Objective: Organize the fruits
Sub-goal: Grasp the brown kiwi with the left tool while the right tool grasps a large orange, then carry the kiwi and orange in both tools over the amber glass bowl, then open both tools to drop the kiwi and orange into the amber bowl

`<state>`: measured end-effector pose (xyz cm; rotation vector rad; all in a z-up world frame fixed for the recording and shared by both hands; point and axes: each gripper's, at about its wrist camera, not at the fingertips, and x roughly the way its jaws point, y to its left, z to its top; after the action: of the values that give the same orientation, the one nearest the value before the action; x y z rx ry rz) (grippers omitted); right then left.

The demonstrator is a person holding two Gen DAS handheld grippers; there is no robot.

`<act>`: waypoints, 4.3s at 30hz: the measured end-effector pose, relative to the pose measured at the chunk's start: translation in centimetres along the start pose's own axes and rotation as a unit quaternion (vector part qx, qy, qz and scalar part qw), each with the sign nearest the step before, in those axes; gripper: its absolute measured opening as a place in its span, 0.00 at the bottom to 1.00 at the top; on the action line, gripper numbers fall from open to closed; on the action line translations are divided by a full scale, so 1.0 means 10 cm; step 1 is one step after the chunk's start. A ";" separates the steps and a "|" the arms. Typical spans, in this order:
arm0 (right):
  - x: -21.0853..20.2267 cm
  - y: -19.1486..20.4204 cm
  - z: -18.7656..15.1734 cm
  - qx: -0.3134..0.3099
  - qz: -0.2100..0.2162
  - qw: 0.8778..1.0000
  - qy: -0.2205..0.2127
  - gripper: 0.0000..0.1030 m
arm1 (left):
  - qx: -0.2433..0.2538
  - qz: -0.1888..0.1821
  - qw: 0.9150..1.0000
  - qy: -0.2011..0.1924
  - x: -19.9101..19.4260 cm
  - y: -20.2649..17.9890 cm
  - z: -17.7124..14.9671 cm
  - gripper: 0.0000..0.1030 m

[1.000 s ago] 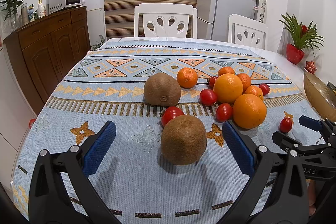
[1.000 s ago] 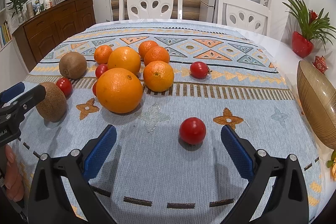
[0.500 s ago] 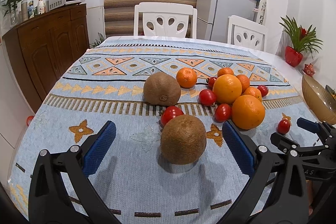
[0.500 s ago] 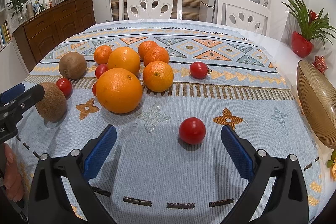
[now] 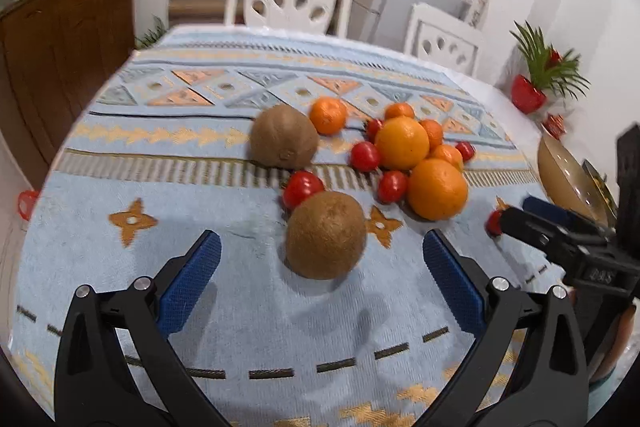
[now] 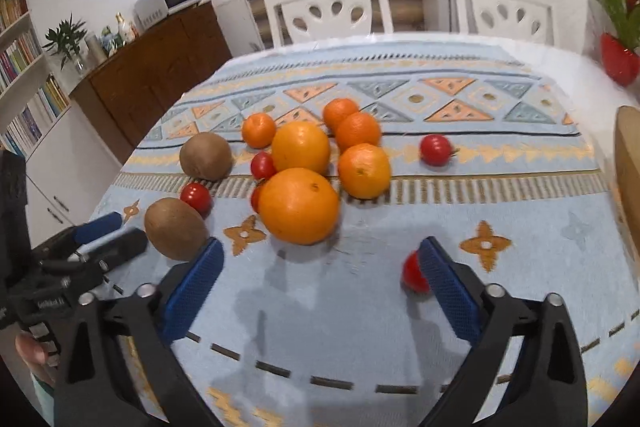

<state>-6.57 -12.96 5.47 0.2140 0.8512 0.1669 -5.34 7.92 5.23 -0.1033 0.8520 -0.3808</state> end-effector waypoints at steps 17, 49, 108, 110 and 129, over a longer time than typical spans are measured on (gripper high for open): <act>0.59 0.06 0.09 0.007 0.029 0.999 0.035 0.66 | -0.006 -0.020 1.000 0.017 0.39 0.04 -0.01 0.86; 0.55 0.00 0.06 0.017 0.044 0.999 0.000 0.57 | 0.018 0.002 1.000 0.014 0.41 -0.03 -0.07 0.50; -1.60 -3.14 -0.42 0.272 -0.250 0.928 -0.056 0.57 | 0.231 -0.216 0.944 0.089 1.42 -4.13 0.30 0.50; -1.59 -3.18 -0.42 0.275 -0.253 0.926 -0.051 0.57 | 0.231 -0.219 0.943 0.099 1.44 -4.16 0.32 0.50; -1.64 -3.26 -0.41 0.287 -0.265 0.919 -0.042 0.59 | 0.236 -0.234 0.939 0.092 1.39 -4.28 0.38 0.58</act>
<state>-18.34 -47.74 6.52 0.5251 0.8271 -0.6085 -6.50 -37.10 8.05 0.1840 0.8947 -1.0476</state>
